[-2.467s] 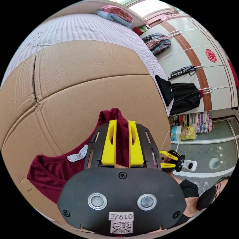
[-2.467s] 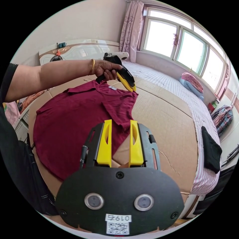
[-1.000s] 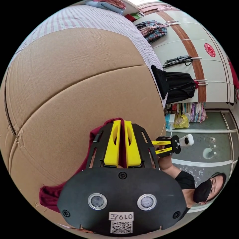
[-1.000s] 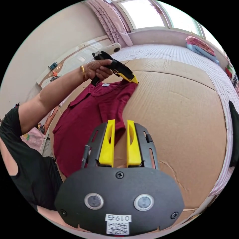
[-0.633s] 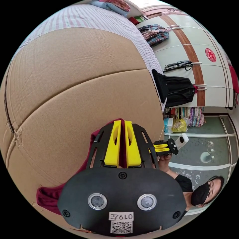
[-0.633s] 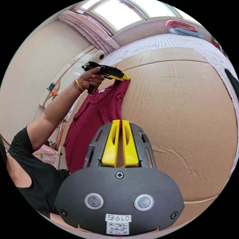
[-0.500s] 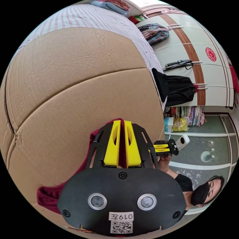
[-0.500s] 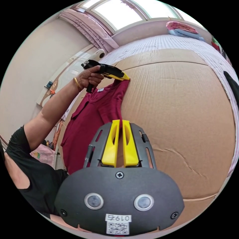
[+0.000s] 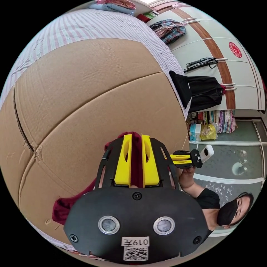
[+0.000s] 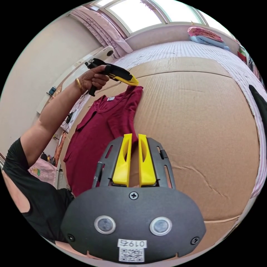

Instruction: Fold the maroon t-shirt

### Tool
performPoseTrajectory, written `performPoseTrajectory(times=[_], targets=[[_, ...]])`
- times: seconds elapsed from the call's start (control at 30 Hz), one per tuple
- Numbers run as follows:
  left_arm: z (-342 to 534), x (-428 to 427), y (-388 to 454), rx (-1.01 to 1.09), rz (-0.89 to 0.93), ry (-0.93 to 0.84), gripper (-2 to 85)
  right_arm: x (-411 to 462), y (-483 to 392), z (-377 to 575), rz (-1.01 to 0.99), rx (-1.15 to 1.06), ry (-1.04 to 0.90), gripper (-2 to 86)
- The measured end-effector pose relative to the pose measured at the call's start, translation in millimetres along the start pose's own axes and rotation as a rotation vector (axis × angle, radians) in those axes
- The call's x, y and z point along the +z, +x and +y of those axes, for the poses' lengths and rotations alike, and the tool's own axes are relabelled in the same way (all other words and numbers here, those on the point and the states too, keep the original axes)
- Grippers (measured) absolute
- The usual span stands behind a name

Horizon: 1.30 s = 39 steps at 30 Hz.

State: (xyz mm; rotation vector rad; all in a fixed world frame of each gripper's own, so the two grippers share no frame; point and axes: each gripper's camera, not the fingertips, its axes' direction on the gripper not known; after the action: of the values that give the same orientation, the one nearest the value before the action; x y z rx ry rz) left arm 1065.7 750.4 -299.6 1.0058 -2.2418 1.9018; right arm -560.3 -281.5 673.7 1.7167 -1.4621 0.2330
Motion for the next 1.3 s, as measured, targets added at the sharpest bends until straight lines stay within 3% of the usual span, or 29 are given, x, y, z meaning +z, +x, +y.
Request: performPoseTrajectory(times=[0.43,0.7,1.03,1.13,1.23,1.3], targets=[[30.9,15.3,38.0,0.003,-0.019,0.003,1.4,1.8,-15.0,1.9,0.008,0.005,0.002,4.0],[69.0,-17.2,55.7,-0.008,0.058,0.069,0.9,5.9,-35.8,10.6,-0.001,0.009,0.005,3.9],[110.4,-11.4,103.2,0.034,-0.03,-0.032,1.2,9.8,-85.8,25.5,0.029,-0.018,0.015,4.2],[133.2,-23.2,119.5,0.038,-0.07,0.041,1.2,-3.8,-109.7,32.2,0.081,-0.08,0.07,3.6],[183.8,-45.7,157.4,0.197,-0.156,0.221,1.3,-16.5,-132.0,31.9,0.119,-0.18,0.095,1.2],[239.0,-51.0,197.5,0.331,-0.316,0.348,1.3,-21.0,-142.5,27.5,0.115,-0.229,0.092,-0.1]])
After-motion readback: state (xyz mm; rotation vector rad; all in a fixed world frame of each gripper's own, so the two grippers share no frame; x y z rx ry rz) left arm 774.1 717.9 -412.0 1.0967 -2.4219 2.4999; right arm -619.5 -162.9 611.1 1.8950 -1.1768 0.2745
